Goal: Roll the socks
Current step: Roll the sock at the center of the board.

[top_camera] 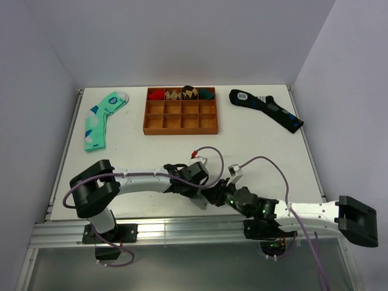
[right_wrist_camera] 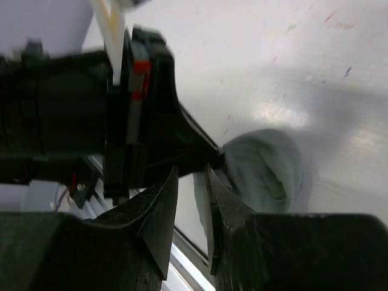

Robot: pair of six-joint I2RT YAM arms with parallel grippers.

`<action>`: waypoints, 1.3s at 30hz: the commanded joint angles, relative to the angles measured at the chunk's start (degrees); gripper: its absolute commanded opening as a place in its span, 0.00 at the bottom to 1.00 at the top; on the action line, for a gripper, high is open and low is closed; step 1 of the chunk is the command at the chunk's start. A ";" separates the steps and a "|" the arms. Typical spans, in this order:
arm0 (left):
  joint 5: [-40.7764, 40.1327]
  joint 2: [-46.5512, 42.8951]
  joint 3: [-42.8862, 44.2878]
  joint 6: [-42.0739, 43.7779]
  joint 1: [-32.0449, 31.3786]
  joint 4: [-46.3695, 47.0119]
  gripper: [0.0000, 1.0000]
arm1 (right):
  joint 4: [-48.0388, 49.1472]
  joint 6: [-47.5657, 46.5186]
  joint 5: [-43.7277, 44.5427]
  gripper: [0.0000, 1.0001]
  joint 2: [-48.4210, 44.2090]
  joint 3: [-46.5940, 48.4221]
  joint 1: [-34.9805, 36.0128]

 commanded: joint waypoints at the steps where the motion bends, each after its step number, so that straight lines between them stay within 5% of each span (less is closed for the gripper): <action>1: 4.37 1.55 0.98 3.71 0.41 -7.75 0.00 | 3.70 -0.80 9.61 0.32 3.99 -4.03 5.86; 14: 4.02 2.52 1.95 4.24 0.94 -8.98 0.00 | -9.65 2.72 23.77 0.36 14.80 7.22 21.07; 39: 4.02 2.52 1.42 4.06 0.94 -8.45 0.00 | -21.67 -1.33 27.98 0.39 32.92 24.97 25.30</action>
